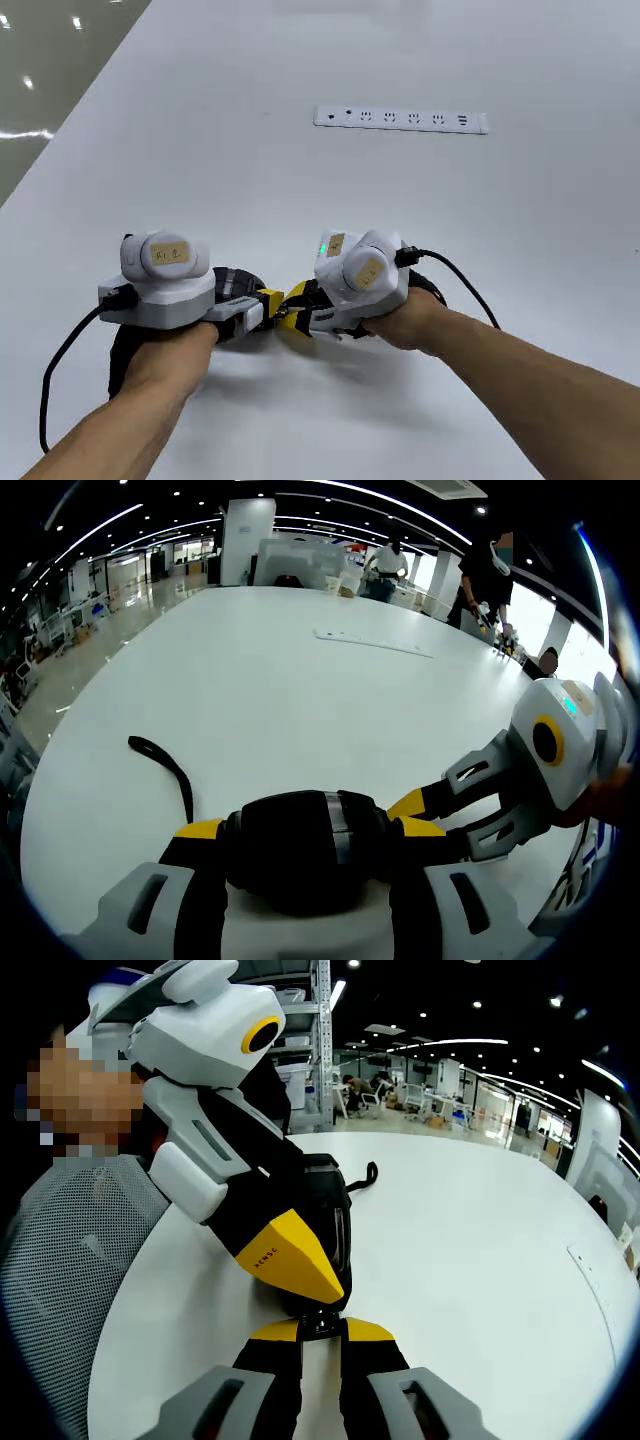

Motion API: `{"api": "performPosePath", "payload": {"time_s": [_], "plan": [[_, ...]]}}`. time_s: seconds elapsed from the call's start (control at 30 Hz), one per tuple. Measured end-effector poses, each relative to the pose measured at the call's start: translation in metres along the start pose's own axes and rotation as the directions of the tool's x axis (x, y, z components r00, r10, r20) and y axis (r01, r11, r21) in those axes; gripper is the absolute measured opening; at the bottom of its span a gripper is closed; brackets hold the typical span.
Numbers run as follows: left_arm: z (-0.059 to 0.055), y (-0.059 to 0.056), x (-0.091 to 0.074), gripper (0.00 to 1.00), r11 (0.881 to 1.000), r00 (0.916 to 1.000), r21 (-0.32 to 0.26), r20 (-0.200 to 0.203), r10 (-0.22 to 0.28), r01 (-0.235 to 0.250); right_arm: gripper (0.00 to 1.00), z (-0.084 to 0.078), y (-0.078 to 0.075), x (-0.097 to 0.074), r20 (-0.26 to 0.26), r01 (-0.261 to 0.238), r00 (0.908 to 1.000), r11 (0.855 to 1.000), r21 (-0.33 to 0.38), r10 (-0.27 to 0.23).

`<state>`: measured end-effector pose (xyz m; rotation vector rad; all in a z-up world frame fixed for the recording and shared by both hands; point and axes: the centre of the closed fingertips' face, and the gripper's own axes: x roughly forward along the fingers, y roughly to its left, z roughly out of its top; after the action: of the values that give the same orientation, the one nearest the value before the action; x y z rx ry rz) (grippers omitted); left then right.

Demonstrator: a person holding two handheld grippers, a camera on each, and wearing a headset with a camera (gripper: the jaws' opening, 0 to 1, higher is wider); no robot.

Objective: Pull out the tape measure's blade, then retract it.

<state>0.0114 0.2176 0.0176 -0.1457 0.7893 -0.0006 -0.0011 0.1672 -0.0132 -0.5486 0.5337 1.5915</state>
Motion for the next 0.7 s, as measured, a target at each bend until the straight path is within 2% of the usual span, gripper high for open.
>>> {"api": "performPosePath", "payload": {"time_s": [0.7], "plan": [[0.001, -0.0003, 0.0014, 0.63, 1.0, 0.9999, -0.003, 0.005, -0.011, 0.011, 0.12, 0.001, 0.0004, 0.0004, -0.017, -0.002, 0.9998, 1.0, -0.022, 0.002]]}}
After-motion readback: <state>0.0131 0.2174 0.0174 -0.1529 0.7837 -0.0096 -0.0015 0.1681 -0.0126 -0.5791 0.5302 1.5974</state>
